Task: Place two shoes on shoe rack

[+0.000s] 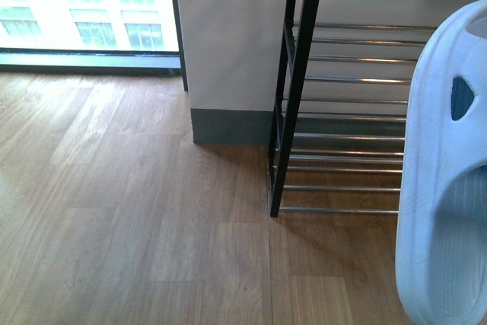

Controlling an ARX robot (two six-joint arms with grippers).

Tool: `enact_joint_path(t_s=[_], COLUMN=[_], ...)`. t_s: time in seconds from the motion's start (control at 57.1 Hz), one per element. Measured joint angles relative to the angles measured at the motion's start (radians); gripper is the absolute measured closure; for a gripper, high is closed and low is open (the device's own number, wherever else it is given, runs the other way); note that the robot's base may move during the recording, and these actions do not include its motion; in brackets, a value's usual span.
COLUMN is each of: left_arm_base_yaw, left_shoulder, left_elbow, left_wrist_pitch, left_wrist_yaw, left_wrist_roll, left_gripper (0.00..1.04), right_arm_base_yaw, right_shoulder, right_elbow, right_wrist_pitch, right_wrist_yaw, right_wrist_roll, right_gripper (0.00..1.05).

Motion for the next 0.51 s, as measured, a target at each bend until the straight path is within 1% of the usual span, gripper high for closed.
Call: enact_joint_path(t_s=[0.507], left_arm_base_yaw=[0.000], left_shoulder=[0.000], left_elbow=[0.000], left_wrist_pitch=[-0.001], left_wrist_yaw=[0.000], left_wrist_roll=[0.000], left_gripper=[1.03], right_arm_base_yaw=[0.000], right_shoulder=[0.000], right_elbow=[-0.001], right_wrist_pitch=[-0.001], right_wrist_yaw=[0.000], right_wrist_roll=[0.000], right_gripper=[1.03])
